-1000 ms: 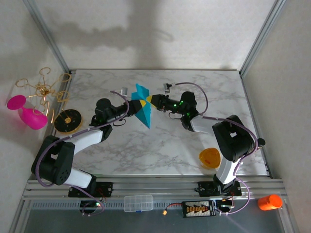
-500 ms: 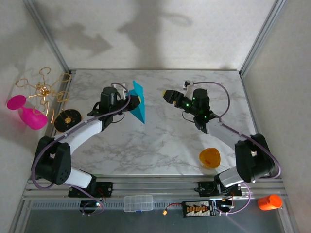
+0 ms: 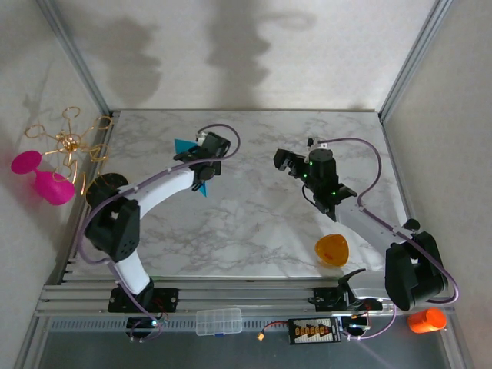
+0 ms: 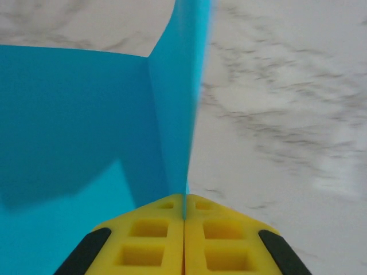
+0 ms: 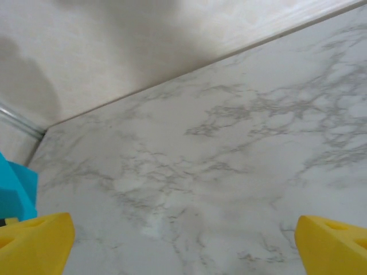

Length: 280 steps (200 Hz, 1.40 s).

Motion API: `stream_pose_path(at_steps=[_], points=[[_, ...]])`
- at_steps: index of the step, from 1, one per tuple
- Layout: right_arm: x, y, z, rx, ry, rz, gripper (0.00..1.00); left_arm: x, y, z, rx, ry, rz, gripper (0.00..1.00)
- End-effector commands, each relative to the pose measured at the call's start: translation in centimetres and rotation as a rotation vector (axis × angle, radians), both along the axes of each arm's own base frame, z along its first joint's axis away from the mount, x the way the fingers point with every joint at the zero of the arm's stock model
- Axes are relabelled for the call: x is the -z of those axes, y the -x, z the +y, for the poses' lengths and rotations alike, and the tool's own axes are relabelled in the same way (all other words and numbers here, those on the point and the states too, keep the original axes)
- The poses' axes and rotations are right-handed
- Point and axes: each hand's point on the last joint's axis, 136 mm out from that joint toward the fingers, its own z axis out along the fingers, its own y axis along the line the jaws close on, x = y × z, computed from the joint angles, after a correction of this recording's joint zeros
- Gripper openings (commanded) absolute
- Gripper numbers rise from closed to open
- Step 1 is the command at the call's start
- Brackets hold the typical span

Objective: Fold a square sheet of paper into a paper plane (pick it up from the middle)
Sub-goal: Turn over the paper at the center of the table.

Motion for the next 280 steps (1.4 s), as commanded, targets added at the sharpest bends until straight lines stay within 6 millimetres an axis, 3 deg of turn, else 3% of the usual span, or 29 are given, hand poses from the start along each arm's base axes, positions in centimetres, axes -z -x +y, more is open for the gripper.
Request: stream_pose_path(at_steps=[1,44,85,116,182,227,280], points=[[0.2,0.4,-2.6,0.118,0.050,-0.002,0.99,-0.4,0.7,2.3,-0.060,-0.348,0.026,0.07],[0.3,0.6,-3.5,0.170,0.034,0.023,0.99,3.5,0.7,-1.2,0.011,-0.610,0.105,0.08],[0.3,0.8,-4.9,0.235,0.016,0.046,0.99,6.9,0.8,-5.0,0.069,-0.576,0.115,0.11],[-0.9,1.3,-5.4,0.247,-0.056,0.012,0.99,9.8,1.3,-7.0,0.100,-0.527,0.165,0.15],[-1.0,1.1,-4.9,0.217,-0.126,0.024,0.99,10.8,2.2,-11.4,0.121,-0.283,0.189,0.32],[-0.4,0.9,-5.2,0.237,-0.132,0.047,0.98,10.6,3.0,-13.2,0.140,-0.174,0.200,0.34],[0.0,1.0,-7.6,0.370,-0.116,0.033,0.97,9.7,6.0,-18.3,0.225,0.047,0.229,0.35]])
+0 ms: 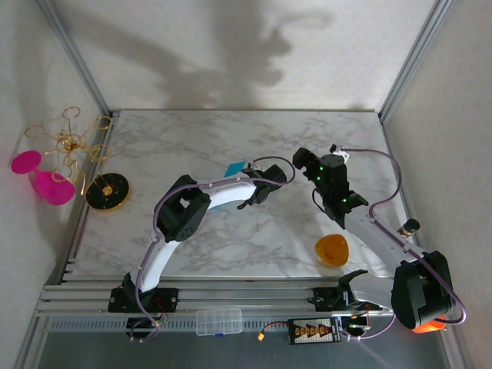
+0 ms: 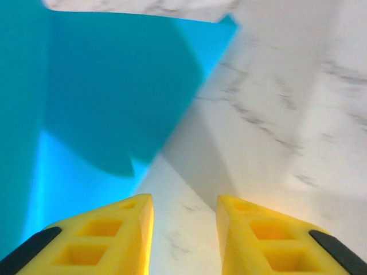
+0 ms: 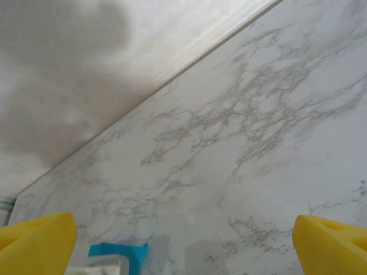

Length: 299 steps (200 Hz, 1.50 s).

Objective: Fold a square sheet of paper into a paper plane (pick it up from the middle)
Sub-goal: Turn over the paper at the center of the table, then fold the wing for the fifth time at the center of the table.

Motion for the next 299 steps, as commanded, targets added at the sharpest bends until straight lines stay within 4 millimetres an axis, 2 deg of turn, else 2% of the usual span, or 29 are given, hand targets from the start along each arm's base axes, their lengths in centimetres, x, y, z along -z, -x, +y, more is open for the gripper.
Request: stream_pose_path(at_steps=[1,30,50,64,82,111,135,145,179,263,299], points=[[-0.1,-0.1,-1.6,0.086,0.002,-0.016,0.97,-1.9,2.5,-4.2,0.048,0.191,0.033,0.35],[0.5,-0.2,-1.4,0.082,0.004,-0.001,0.97,-4.5,4.6,-7.1,0.094,0.421,0.076,0.35],[1.0,-0.4,-1.2,0.074,0.000,0.012,0.97,-6.8,5.5,-8.1,0.127,0.553,0.086,0.36],[1.3,-0.5,-0.9,0.059,-0.004,0.020,0.97,-8.2,5.4,-7.4,0.134,0.603,0.072,0.36],[1.7,-0.7,-0.2,0.030,-0.011,0.031,0.97,-9.0,4.0,-4.5,0.096,0.631,0.038,0.35],[2.3,-0.9,0.8,-0.011,-0.031,0.053,0.96,-7.7,1.5,1.5,-0.035,0.622,0.023,0.28],[2.7,-1.1,1.3,-0.030,-0.049,0.062,0.96,-6.1,0.6,4.8,-0.116,0.624,0.029,0.22],[3.0,-1.1,1.5,-0.035,-0.053,0.072,0.96,-5.3,0.4,5.6,-0.141,0.638,0.043,0.20],[3.7,-1.4,2.1,-0.061,-0.062,0.095,0.96,-2.8,0.3,7.2,-0.206,0.676,0.089,0.15],[4.8,-2.1,3.4,-0.101,-0.086,0.133,0.96,0.6,0.2,8.8,-0.264,0.625,0.129,0.10],[5.7,-2.0,5.4,-0.189,-0.142,0.177,0.93,1.8,0.5,9.3,-0.285,0.620,0.147,0.10]])
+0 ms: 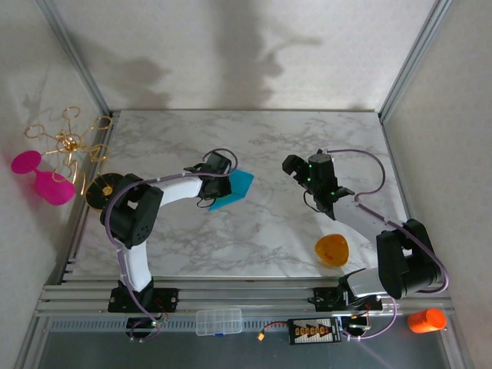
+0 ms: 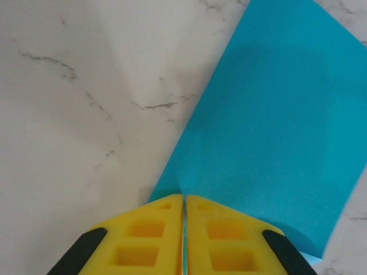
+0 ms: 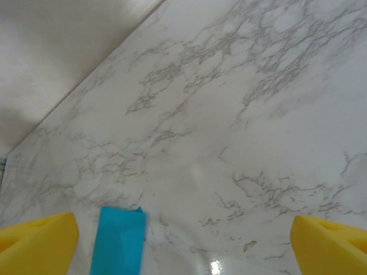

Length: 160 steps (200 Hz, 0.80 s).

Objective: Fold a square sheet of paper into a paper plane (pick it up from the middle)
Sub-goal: Fold the wing for the fifth time at the center of the table.

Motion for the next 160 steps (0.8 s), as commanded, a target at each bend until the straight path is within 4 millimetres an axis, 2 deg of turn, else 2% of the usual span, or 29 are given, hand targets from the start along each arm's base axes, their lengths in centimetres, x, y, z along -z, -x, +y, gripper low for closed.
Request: stream_pose_path(at_steps=[1,19,34,71,91,122,160], points=[[-0.7,-0.7,1.7,-0.058,-0.075,0.002,0.93,1.4,0.4,0.9,-0.033,0.001,0.032,0.10],[0.4,-0.3,3.5,-0.105,-0.144,0.079,0.85,1.8,0.7,1.3,-0.059,0.033,0.046,0.09],[1.4,0.4,5.8,-0.153,-0.204,0.165,0.77,2.3,1.2,1.6,-0.082,0.083,0.069,0.09],[4.2,2.7,11.7,-0.230,-0.254,0.349,0.72,2.7,1.6,2.0,-0.104,0.138,0.090,0.09],[5.6,3.7,14.2,-0.243,-0.289,0.420,0.68,3.0,1.8,2.1,-0.103,0.134,0.099,0.09],[7.3,4.3,16.2,-0.229,-0.310,0.471,0.59,3.3,2.1,2.3,-0.098,0.128,0.102,0.09],[8.2,4.2,17.9,-0.256,-0.299,0.495,0.51,3.4,2.3,2.3,-0.089,0.128,0.104,0.09]])
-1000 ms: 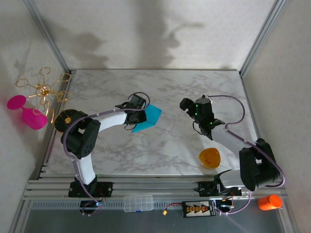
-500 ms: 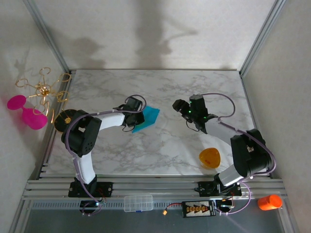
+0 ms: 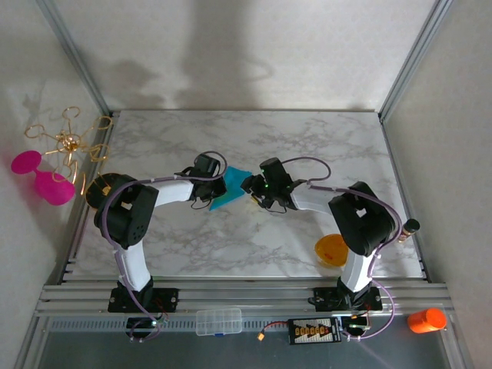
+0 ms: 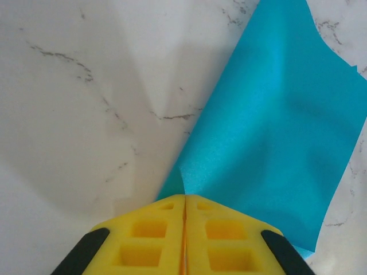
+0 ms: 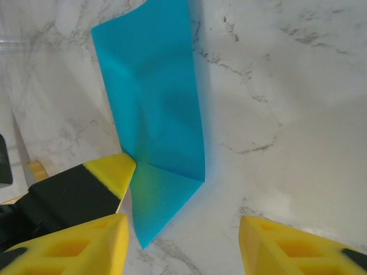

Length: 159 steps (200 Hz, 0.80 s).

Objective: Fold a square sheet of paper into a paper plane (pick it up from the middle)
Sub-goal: Fold the wing for the fifth time at the center of the table.

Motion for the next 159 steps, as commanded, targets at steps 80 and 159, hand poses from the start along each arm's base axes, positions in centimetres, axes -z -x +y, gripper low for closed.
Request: stream_pose_path(at_steps=[80,159], points=[[1.9,-0.8,1.9,0.009,0.042,0.067,0.47,3.0,2.7,1.7,-0.008,-0.056,0.116,0.09],[2.2,-1.5,2.8,-0.020,0.039,0.038,0.47,2.5,2.5,1.7,-0.012,-0.056,0.106,0.09]])
